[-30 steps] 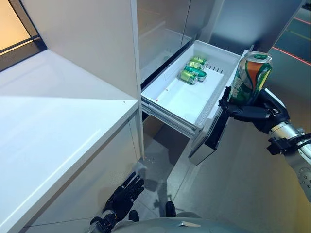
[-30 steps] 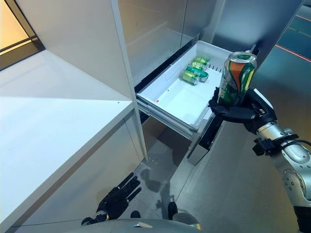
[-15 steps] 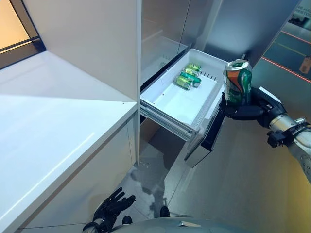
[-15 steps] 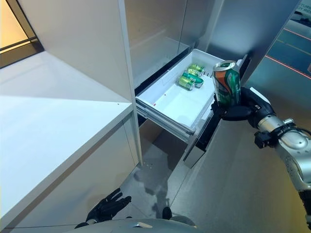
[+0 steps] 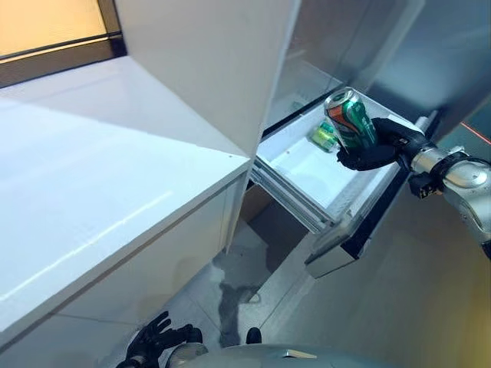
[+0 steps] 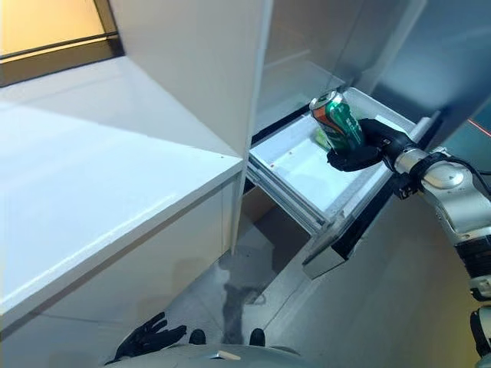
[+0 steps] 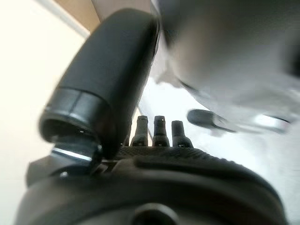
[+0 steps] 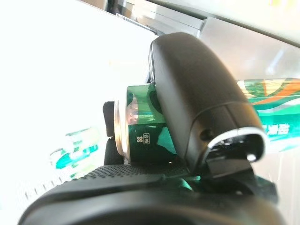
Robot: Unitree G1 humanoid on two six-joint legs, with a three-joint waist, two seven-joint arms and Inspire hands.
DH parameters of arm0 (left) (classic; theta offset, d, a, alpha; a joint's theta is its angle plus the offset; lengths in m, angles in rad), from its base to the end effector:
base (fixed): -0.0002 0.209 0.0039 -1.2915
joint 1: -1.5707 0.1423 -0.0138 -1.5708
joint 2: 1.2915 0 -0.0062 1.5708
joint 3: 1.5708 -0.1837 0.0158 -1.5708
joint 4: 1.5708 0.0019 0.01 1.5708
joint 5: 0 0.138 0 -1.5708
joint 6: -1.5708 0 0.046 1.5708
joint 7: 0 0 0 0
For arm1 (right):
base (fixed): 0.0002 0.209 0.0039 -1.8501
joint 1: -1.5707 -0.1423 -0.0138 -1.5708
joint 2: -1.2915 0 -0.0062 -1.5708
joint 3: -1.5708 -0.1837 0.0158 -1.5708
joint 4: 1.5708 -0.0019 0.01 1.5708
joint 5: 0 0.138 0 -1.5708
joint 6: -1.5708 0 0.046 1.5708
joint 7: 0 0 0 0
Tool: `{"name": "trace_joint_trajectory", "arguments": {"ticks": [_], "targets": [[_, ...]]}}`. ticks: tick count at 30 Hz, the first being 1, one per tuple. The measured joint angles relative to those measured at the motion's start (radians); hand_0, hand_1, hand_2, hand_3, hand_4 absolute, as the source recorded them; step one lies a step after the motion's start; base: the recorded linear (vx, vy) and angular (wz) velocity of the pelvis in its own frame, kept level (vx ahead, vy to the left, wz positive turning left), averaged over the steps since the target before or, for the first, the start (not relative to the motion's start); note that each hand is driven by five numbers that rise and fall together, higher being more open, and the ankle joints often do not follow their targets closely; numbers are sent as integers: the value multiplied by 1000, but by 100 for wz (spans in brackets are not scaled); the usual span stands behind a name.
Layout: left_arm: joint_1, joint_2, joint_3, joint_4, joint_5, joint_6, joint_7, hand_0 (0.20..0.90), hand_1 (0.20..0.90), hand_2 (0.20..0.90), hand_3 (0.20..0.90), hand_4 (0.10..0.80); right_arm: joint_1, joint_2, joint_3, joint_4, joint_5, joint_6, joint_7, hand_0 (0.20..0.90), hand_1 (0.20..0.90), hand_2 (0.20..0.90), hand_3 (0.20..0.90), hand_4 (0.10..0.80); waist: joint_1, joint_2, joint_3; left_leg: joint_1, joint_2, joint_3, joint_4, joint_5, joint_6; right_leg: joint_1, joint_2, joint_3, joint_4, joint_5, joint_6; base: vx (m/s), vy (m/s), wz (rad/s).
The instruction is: Put drinks into fridge and close the fridge
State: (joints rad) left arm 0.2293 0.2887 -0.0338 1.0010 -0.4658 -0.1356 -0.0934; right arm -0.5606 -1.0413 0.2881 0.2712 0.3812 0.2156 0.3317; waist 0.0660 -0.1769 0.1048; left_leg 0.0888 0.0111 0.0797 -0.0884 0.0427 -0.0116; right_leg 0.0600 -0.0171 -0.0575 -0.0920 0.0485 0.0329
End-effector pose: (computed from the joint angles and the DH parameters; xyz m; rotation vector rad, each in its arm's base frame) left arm 0.0316 0.2488 -0.1050 -0.1564 1.0152 0.3386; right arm 0.2771 -0.2969 0.1912 -0.6832 0.1499 0.2439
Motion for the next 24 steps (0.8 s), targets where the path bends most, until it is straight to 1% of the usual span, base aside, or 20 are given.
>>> {"name": "trace_joint_trajectory", "arguments": {"ticks": [1,4,6,9,11,14,17,19,22,24], "targets": [[-4,4,0,-1,11,0,7,900,900,900,900,800,-29,0,30,28,-13,3,7,300,300,300,200,100,8,-5,2,-1,0,-3,0,1,0,0,0,-9,0,0,0,43,-35,20],[-13,19,0,-8,33,0,19,900,900,900,900,800,-74,5,73,94,-42,5,32,300,300,300,200,100,34,-16,9,-14,0,-19,0,5,-1,-4,-1,-19,0,0,0,7,-51,16],[-14,35,0,-16,35,1,25,900,900,900,900,800,-95,18,102,163,-78,18,50,300,300,300,200,100,54,-28,18,-21,0,-40,0,9,-3,-4,0,-37,0,0,0,-11,-51,23],[-17,54,1,-33,35,1,28,900,900,900,900,800,-136,62,136,266,-110,35,67,300,300,300,200,100,79,-46,41,-37,-2,-43,0,15,-3,-19,-1,-40,0,0,0,-28,-62,6],[-30,67,0,-41,35,2,26,900,900,900,900,800,-173,84,180,340,-124,65,72,300,300,300,200,100,91,-52,67,-55,-9,-52,0,24,-3,-32,-3,-47,0,0,0,-91,-41,11],[-52,82,-1,-43,35,3,26,900,900,900,900,800,-211,111,224,470,-138,93,86,300,300,300,200,100,113,-48,116,-74,-12,-64,1,32,-2,-46,-6,-61,0,0,-1,-116,-26,14],[-67,101,-1,-46,32,4,26,900,900,900,900,800,-238,149,232,584,-152,119,94,300,300,300,200,100,133,-43,153,-121,-14,-71,17,33,-2,-82,-7,-64,0,10,-14,-105,-9,5],[-75,108,-2,-46,29,4,26,900,900,900,900,800,-266,163,232,632,-166,137,95,300,300,300,200,100,141,-31,185,-135,-14,-76,26,34,-2,-90,-7,-67,0,12,-16,-63,4,7],[-95,107,-2,-59,22,3,26,900,900,900,900,800,-311,164,232,698,-179,138,97,300,300,300,200,100,150,-5,238,-138,-13,-82,27,34,-2,-91,-6,-69,1,13,-16,-42,-1,5],[-98,104,-7,-80,10,3,34,900,900,900,900,800,-320,167,232,717,-188,136,100,300,300,300,200,100,151,4,251,-139,-13,-84,25,33,-3,-92,-5,-74,1,13,-16,0,0,0]]}}
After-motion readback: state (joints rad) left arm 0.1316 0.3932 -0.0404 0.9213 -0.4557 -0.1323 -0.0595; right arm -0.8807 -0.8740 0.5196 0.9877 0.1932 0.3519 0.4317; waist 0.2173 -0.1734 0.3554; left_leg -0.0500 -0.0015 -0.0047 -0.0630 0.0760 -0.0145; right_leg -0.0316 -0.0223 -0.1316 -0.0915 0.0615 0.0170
